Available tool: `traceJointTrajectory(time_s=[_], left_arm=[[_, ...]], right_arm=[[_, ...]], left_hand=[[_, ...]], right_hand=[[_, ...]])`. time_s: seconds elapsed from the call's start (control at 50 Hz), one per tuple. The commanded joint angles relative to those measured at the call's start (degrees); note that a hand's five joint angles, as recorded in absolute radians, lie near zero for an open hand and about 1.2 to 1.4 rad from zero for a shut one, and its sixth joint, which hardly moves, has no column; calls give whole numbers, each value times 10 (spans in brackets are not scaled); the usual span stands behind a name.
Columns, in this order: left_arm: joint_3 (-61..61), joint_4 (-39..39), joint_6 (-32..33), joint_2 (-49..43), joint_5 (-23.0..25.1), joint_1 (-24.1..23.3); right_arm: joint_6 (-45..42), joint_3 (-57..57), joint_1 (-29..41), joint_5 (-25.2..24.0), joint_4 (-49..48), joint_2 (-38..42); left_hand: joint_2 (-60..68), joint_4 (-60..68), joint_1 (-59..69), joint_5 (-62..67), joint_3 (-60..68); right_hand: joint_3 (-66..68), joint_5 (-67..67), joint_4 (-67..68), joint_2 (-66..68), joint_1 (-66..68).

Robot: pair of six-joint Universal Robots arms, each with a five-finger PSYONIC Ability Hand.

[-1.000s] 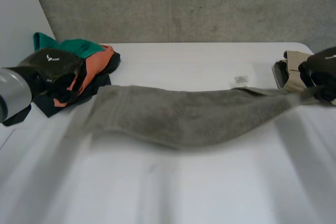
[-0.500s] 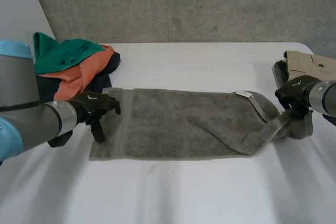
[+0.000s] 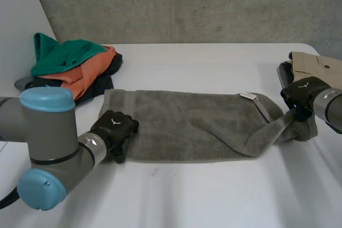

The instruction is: Fold the laundry.

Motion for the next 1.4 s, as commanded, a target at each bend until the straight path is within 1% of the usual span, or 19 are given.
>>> traceJointTrajectory(time_s=[0.02, 0.16, 0.26, 0.4, 0.44, 0.46, 0.6, 0.66, 0.68, 0.74, 0.82, 0.9, 0.98, 1.04, 1.12, 1.2, 1.28, 1.3, 1.4], left_arm=[[10, 16, 17, -21, -10, -7], [23, 32, 40, -40, -27, -7], [35, 52, 47, -40, -38, 2], [56, 71, 52, -56, -38, 9], [61, 70, 57, -64, -38, 12], [66, 69, 61, -67, -38, 15], [71, 48, 59, -51, -24, 23], [58, 22, 47, -16, 10, 28], [49, 5, 44, 6, 30, 32], [35, -23, 39, 53, 47, 39], [14, -88, 27, 164, 39, 48], [13, -130, 18, 221, 42, 47], [17, -161, 25, 195, 43, 50], [26, -175, 35, 157, 40, 54], [63, -181, 59, 80, 31, 74], [139, -175, 80, 24, 36, 81], [287, -148, 81, 15, 51, 71], [317, -134, 80, 15, 52, 70], [476, -18, 52, 22, 47, 74]], right_arm=[[0, 17, -2, -5, -8, -7], [0, 33, -3, -11, -22, -14], [0, 41, -3, -11, -28, -17], [0, 47, -5, -12, -31, -24], [0, 48, -6, -14, -32, -26], [0, 49, -8, -16, -32, -28], [-2, 54, -11, -20, -29, -38], [-9, 55, -10, -18, -15, -51], [-18, 55, -9, -19, 5, -65], [-47, 51, -13, -21, 52, -98], [-122, 43, -32, -37, 140, -148], [-188, 43, -43, -52, 211, -159], [-247, 40, -46, -54, 256, -146], [-260, 39, -43, -48, 260, -129], [-249, 27, -29, -33, 238, -88], [-207, -17, -4, -23, 171, -36], [-126, -114, 17, 5, 70, -6], [-81, -158, 22, 24, 17, -3], [53, -242, 26, 84, -180, -16]], left_hand=[[59, 56, 58, 55, 58], [109, 106, 108, 106, 109], [276, 272, 274, 272, 275], [360, 357, 359, 356, 359], [442, 439, 441, 438, 441], [539, 536, 538, 535, 538], [540, 537, 539, 536, 539], [540, 537, 539, 536, 539], [540, 537, 539, 536, 539], [540, 537, 539, 536, 539], [540, 537, 539, 536, 539], [540, 537, 539, 536, 539], [540, 537, 539, 536, 539], [540, 537, 539, 536, 539], [540, 537, 539, 536, 539], [540, 537, 539, 536, 539], [540, 537, 539, 536, 539], [540, 537, 539, 536, 539], [540, 537, 539, 536, 539]], right_hand=[[121, 133, 117, 127, 152], [121, 133, 117, 127, 152], [121, 133, 117, 127, 152], [121, 133, 117, 127, 152], [121, 133, 117, 127, 152], [121, 133, 117, 127, 152], [121, 133, 117, 127, 152], [121, 133, 117, 127, 152], [121, 133, 117, 127, 152], [121, 133, 117, 127, 152], [121, 133, 117, 127, 152], [121, 133, 117, 127, 152], [121, 133, 117, 127, 152], [121, 133, 117, 127, 152], [121, 133, 117, 127, 152], [121, 133, 117, 127, 152], [121, 133, 117, 127, 152], [121, 133, 117, 127, 152], [121, 133, 117, 127, 152]])
